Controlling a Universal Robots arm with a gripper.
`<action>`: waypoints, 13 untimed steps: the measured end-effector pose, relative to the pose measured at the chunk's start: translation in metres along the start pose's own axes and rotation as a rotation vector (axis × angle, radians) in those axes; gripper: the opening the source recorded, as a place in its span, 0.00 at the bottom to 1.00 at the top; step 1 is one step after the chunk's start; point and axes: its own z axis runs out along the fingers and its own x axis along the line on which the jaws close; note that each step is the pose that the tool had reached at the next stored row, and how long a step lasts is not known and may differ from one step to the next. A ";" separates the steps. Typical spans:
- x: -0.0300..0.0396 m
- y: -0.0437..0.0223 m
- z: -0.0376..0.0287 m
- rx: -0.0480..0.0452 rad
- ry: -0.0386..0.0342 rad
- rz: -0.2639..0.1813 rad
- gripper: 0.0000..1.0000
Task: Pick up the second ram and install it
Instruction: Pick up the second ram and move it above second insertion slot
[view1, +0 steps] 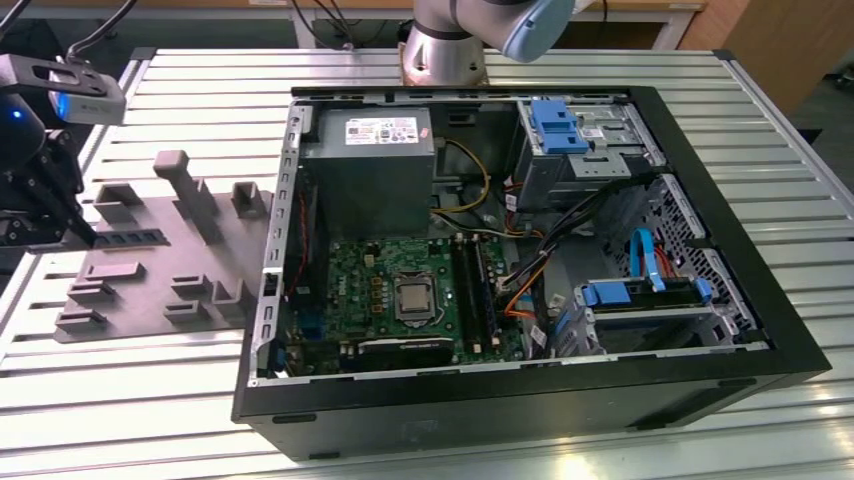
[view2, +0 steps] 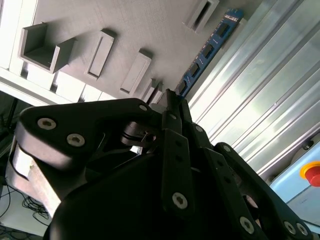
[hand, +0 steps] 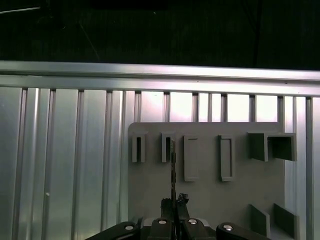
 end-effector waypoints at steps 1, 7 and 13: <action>0.0000 0.0000 -0.0004 0.0000 0.0000 0.000 0.14; 0.0000 0.0001 -0.0023 0.0000 0.0000 0.000 0.14; -0.0001 0.0002 -0.0051 0.0000 0.0003 0.000 0.14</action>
